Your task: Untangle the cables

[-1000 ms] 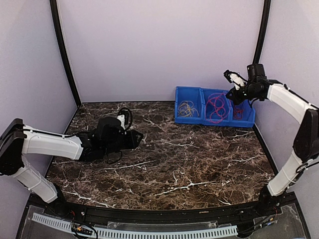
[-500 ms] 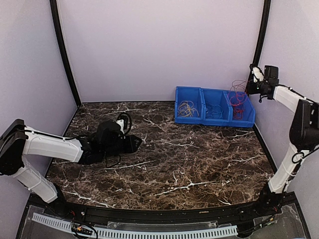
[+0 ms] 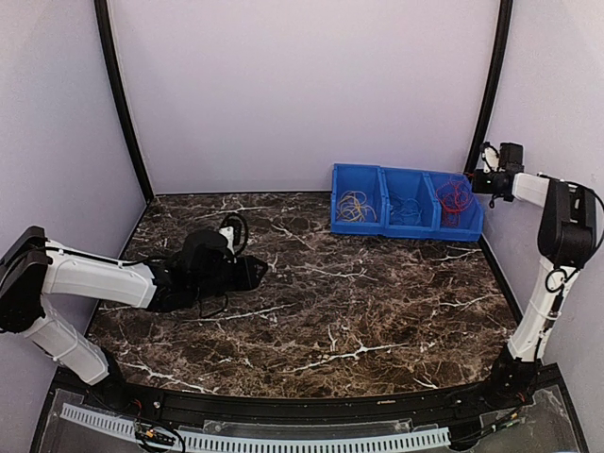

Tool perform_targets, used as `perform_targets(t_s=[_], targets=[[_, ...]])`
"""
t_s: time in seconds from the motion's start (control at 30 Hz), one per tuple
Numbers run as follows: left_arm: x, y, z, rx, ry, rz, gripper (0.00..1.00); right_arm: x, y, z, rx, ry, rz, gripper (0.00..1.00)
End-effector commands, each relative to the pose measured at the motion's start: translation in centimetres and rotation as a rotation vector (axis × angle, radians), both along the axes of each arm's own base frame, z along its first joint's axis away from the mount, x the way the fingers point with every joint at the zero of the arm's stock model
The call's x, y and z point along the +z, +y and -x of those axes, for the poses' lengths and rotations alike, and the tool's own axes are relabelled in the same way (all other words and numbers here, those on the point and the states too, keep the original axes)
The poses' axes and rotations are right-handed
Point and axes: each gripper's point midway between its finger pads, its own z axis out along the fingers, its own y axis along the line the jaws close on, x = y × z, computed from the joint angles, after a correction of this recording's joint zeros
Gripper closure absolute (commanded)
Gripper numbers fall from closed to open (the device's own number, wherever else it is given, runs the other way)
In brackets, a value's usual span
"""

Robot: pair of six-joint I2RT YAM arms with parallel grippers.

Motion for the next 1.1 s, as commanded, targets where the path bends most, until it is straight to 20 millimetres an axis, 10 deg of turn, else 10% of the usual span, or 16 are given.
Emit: perform_targets(t_s=[0.0,0.2,0.47,0.53,0.73,1.07], targets=[[0.3,0.1,-0.3,0.008,-0.001,0.012,0.68,1.7,-0.5,-1.3,-0.005,-0.058,0.000,1.00],[0.5,-0.2,-0.4,0.000,-0.005,0.013,0.68,1.6,1.9,-0.3,0.117,-0.024,-0.064,0.59],[1.5,1.7,-0.4,0.044,-0.028,-0.062,0.65,3.4,6.1,6.3,0.289,-0.031,-0.090,0.39],[2.0,2.5,-0.6,0.065,-0.037,-0.097,0.63,4.1,8.0,8.8,0.374,-0.060,-0.109,0.04],[5.2,5.4,-1.5,0.136,-0.108,-0.246,0.43,5.4,13.2,15.7,0.628,-0.022,-0.169,0.01],[11.5,7.9,-2.7,0.208,-0.237,-0.353,0.27,7.2,17.1,21.0,0.637,-0.093,-0.112,0.01]])
